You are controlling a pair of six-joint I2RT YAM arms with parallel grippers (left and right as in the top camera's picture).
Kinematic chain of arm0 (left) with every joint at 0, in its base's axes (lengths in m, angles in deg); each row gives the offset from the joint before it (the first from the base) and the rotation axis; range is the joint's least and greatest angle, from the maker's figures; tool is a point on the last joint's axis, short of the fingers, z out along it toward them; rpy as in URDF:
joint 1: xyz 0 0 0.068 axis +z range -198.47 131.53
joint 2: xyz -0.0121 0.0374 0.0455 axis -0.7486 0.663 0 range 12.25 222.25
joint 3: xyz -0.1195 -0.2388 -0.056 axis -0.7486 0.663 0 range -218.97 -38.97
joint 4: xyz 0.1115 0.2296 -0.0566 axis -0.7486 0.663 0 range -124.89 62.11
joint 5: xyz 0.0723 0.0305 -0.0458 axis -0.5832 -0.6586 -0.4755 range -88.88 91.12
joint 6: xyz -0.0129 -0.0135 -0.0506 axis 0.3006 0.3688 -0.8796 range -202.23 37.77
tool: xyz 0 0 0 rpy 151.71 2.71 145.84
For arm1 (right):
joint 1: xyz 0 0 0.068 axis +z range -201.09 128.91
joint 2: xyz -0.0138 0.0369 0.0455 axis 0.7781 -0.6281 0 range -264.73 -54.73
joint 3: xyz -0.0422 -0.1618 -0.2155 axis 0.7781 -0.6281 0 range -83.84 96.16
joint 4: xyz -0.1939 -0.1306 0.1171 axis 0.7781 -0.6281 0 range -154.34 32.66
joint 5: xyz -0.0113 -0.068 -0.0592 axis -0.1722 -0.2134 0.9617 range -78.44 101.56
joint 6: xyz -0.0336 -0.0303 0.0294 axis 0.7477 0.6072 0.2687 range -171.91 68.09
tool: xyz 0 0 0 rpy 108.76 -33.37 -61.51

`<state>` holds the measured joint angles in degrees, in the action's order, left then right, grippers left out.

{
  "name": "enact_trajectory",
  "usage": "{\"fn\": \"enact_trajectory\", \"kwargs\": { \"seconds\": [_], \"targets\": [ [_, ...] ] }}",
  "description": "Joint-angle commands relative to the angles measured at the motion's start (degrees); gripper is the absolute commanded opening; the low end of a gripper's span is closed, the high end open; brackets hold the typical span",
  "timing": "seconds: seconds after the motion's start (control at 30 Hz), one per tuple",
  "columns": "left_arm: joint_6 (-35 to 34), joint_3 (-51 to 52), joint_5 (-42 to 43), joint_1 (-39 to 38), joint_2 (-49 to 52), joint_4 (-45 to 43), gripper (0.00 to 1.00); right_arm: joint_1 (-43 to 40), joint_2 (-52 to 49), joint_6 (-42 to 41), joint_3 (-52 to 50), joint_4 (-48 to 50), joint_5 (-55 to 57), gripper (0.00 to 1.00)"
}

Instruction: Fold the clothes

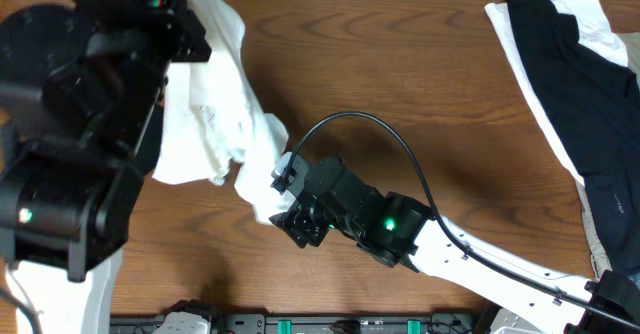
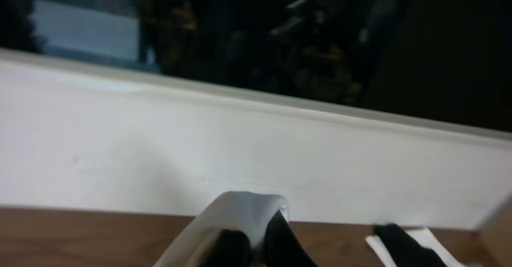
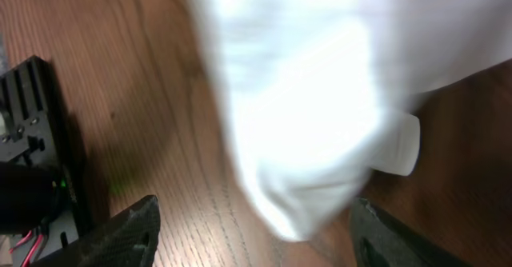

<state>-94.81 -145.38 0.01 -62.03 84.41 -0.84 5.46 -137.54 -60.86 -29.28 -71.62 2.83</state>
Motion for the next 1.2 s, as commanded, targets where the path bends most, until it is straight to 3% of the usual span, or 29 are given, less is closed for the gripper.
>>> {"fn": "enact_trajectory", "kwargs": {
  "seconds": [0.0, 0.37, 0.6, 0.83, 1.17],
  "targets": [
    [-3.8, -0.7, -8.3, 0.2, -0.7, -0.9, 0.06, 0.4, -0.1, -1.7, 0.1, 0.2, 3.0, 0.74],
    [-10.9, -0.7, -13.5, 0.1, -0.8, -0.7, 0.06, 0.5, -0.2, -9.7, 0.1, 2.3, 19.1, 0.72],
    [-13.2, -0.8, -18.8, -2.0, -0.8, -4.3, 0.06, 0.5, -0.9, -12.8, 0.1, 6.3, 19.9, 0.62],
    [-13.0, -0.8, -22.6, -6.5, -0.5, -10.9, 0.06, 0.9, -0.9, -14.4, 0.1, 7.6, 17.3, 0.61],
    [-13.0, -0.8, -23.7, -7.2, 2.4, -13.0, 0.06, 6.3, -0.9, -16.1, 0.1, 10.9, 17.5, 0.61]
  ]
}}
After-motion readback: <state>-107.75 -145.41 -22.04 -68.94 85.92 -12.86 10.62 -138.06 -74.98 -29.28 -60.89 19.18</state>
